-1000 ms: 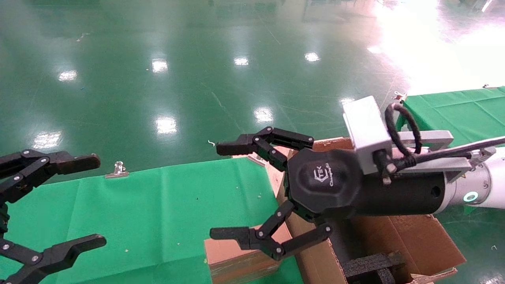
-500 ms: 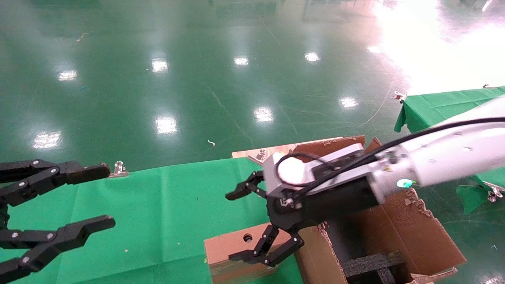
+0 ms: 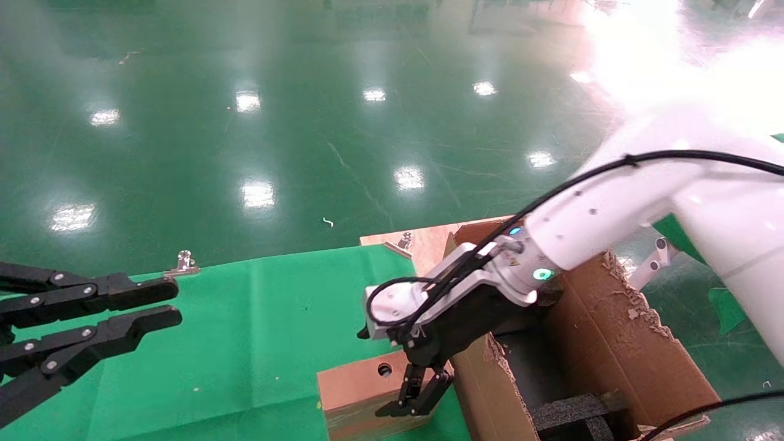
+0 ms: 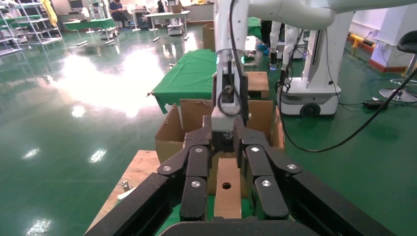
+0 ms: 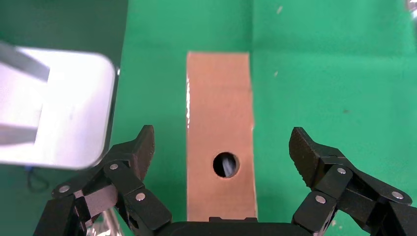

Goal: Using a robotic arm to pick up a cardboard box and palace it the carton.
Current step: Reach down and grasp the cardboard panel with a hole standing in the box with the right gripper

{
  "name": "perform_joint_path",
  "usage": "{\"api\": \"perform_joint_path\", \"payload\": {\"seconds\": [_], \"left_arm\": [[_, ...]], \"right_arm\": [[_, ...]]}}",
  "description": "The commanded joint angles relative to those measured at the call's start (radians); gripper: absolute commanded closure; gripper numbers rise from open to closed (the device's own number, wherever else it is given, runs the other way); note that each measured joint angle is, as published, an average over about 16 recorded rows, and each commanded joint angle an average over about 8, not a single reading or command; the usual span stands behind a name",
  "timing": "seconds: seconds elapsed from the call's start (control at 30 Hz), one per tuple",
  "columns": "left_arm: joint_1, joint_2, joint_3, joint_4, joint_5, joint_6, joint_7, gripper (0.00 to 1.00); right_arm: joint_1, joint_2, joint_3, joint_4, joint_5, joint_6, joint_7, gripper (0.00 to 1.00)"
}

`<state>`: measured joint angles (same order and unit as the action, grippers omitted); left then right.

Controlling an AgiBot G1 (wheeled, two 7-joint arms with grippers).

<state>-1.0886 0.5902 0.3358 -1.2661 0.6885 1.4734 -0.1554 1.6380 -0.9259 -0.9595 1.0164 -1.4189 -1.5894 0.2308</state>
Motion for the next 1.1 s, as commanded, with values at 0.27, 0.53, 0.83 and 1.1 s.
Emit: {"api": "perform_joint_path", "payload": {"seconds": [0.27,0.53,0.83,1.1], "left_arm": [[0.000,0.000,0.000,0.000,0.000,0.000,0.000,0.61],[0.000,0.000,0.000,0.000,0.000,0.000,0.000,0.00],[0.000,0.000,0.000,0.000,0.000,0.000,0.000,0.00],[0.000,0.000,0.000,0.000,0.000,0.000,0.000,0.00]], "right_arm": [[0.110,-0.099,-0.193,-0.077,-0.036,0.002,-0.029,0.00],[0.155,-0.136,-0.279,-0.118,-0.010,0.005,-0.051,0.00],[0.157,-0.137,-0.281,-0.120,-0.007,0.005,-0.052,0.49],[0.151,-0.133,-0.271,-0.114,-0.007,0.005,-0.051,0.95]]}}
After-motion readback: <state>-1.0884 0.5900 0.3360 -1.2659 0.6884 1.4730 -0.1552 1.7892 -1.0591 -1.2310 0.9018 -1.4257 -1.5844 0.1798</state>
